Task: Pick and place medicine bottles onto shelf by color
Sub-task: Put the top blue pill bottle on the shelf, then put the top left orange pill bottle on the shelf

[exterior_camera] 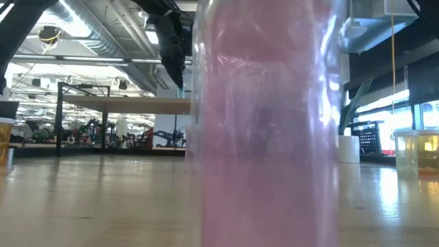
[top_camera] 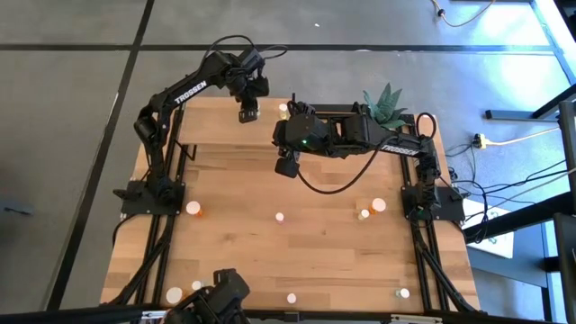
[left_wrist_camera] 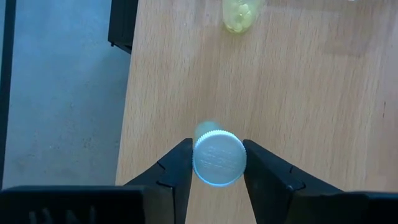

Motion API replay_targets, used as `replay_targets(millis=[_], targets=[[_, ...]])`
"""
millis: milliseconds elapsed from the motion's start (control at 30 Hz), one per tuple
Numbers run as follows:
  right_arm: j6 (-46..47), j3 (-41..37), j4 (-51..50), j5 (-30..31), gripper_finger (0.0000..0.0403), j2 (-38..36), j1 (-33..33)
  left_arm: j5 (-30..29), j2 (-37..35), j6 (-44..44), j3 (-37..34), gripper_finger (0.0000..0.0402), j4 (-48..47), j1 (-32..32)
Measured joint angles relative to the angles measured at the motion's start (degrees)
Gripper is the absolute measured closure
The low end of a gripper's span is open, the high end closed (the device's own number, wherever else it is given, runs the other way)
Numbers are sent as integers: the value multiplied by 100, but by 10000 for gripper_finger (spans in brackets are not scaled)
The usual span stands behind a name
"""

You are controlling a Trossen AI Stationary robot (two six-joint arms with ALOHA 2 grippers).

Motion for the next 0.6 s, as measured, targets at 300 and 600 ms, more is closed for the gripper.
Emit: replay_targets(millis=[300,600], targets=[[3,0,0,0,237,0,0,21,0,0,0,251,0,0],[9,0,0,0,237,0,0,-87,-2,7,0,202,1,0]])
